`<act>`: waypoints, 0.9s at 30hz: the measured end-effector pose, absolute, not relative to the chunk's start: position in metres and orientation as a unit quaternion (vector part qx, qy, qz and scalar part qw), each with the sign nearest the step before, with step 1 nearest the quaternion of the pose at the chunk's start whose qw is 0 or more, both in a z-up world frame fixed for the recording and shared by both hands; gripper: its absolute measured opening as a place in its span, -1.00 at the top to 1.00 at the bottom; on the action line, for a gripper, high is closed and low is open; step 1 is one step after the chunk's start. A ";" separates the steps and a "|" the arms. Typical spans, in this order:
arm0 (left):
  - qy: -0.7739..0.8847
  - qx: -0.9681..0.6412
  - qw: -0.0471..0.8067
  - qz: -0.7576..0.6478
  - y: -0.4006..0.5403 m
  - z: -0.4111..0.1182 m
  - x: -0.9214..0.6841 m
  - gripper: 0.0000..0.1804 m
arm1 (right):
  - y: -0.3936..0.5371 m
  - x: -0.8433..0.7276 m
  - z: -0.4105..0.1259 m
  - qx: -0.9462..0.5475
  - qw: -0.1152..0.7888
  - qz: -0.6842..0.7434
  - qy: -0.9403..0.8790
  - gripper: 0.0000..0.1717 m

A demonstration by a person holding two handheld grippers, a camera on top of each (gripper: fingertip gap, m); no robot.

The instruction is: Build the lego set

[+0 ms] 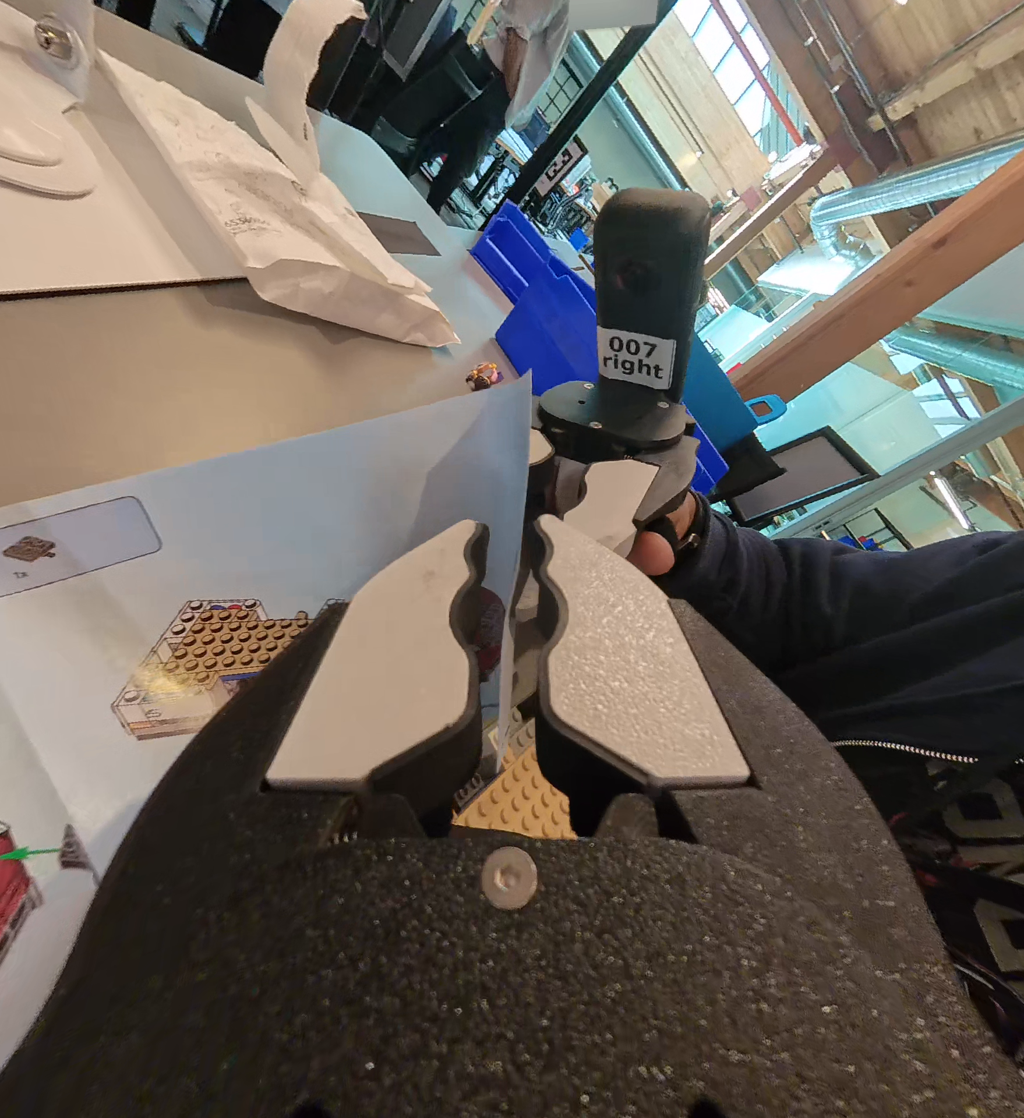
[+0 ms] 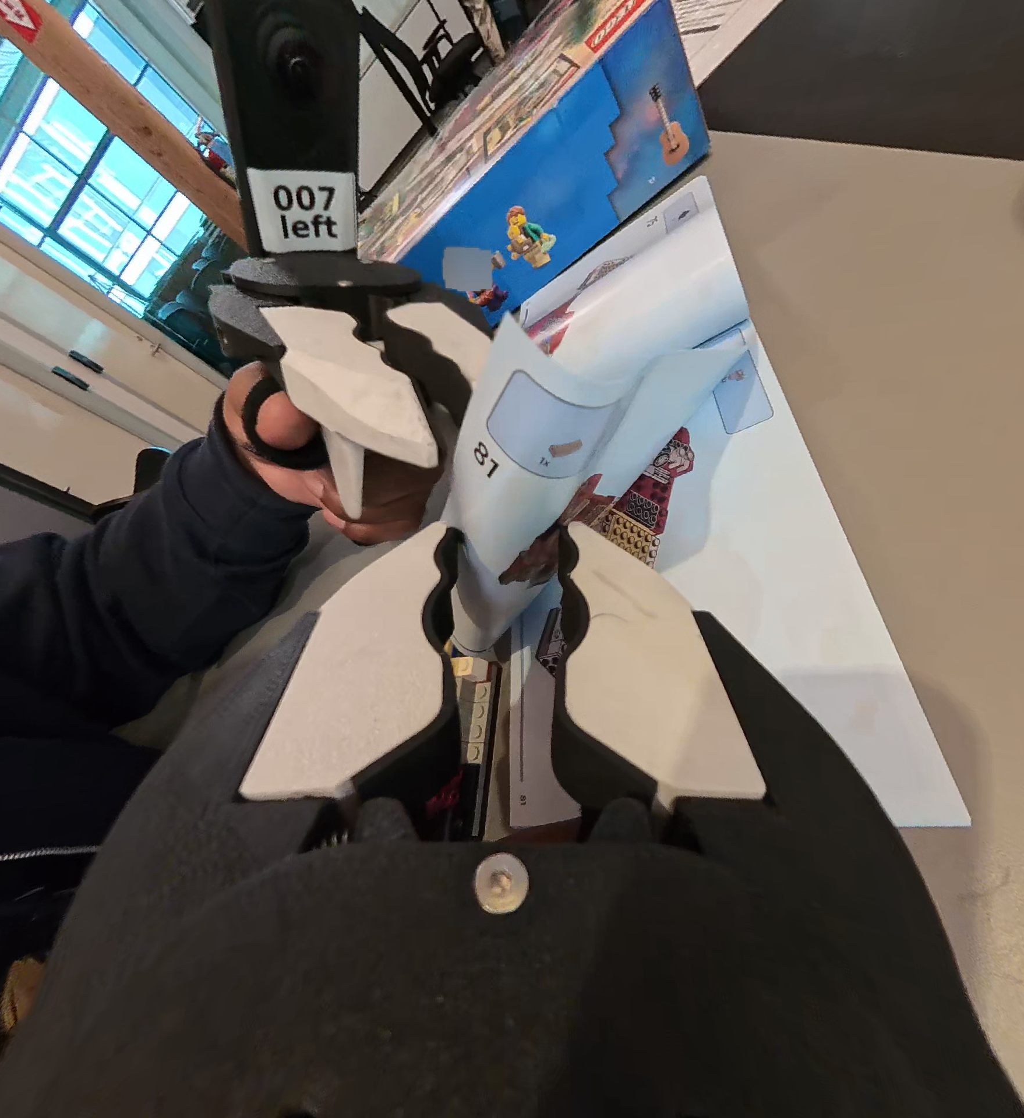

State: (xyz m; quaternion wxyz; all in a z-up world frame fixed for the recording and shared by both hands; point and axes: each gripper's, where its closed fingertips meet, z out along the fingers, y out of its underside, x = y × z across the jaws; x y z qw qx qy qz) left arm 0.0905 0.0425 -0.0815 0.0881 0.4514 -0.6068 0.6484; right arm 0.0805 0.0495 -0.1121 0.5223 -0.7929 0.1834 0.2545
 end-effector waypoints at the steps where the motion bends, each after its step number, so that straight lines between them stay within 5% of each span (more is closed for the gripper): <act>1: -0.610 0.449 0.090 0.646 0.041 -0.082 0.090 0.85 | 0.049 0.080 -0.112 -0.793 0.523 0.256 0.180 0.62; 7: -0.610 0.445 0.103 0.647 0.036 -0.084 0.087 1.00 | 0.047 0.081 -0.115 -0.801 0.515 0.249 0.178 0.56; 13: -0.603 0.454 0.108 0.647 0.035 -0.085 0.088 1.00 | 0.050 0.085 -0.114 -0.804 0.516 0.212 0.205 0.28; 27: -0.611 0.448 0.112 0.643 0.035 -0.087 0.086 1.00 | 0.047 0.084 -0.114 -0.796 0.521 0.237 0.197 0.56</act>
